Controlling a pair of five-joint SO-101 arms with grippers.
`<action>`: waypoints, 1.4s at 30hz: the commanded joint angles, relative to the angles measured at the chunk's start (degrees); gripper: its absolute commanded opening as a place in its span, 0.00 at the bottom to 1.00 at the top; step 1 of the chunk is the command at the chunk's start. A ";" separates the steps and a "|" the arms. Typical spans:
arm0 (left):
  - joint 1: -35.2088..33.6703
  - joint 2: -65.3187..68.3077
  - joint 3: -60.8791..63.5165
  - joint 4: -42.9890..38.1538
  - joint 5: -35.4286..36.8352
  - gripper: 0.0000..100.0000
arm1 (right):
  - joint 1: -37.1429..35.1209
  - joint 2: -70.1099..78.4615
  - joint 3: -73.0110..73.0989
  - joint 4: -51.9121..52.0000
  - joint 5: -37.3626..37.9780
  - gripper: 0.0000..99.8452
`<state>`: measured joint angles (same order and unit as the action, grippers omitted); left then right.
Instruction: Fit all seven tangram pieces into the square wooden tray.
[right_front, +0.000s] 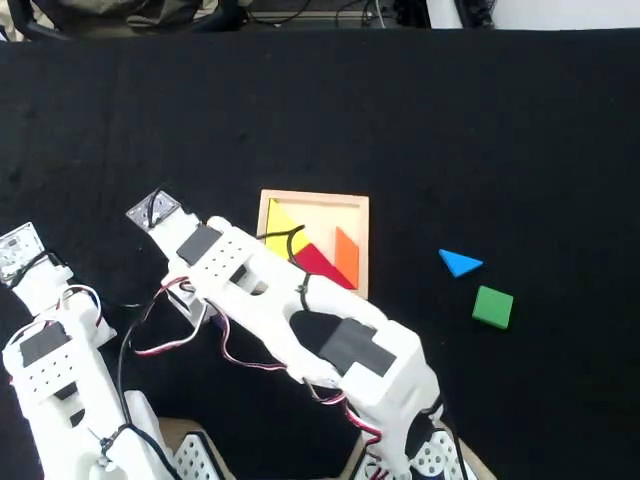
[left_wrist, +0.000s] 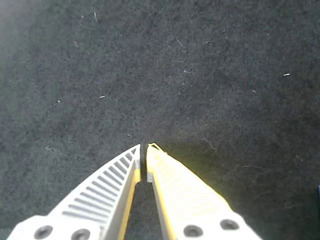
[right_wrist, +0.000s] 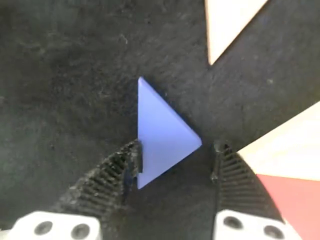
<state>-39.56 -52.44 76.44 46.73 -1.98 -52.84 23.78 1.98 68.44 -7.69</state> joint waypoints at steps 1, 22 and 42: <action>0.40 -0.97 -0.13 -0.97 0.35 0.03 | 1.41 -2.95 -2.59 0.62 0.70 0.28; 0.40 -0.97 -0.13 -0.97 0.35 0.03 | -2.55 0.40 -2.07 -2.46 0.62 0.28; 0.40 -0.97 -0.13 -0.97 0.35 0.03 | -2.64 5.58 -7.43 0.44 0.79 0.16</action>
<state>-39.56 -52.44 76.44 46.73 -1.98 -54.51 29.67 -2.59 68.79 -7.34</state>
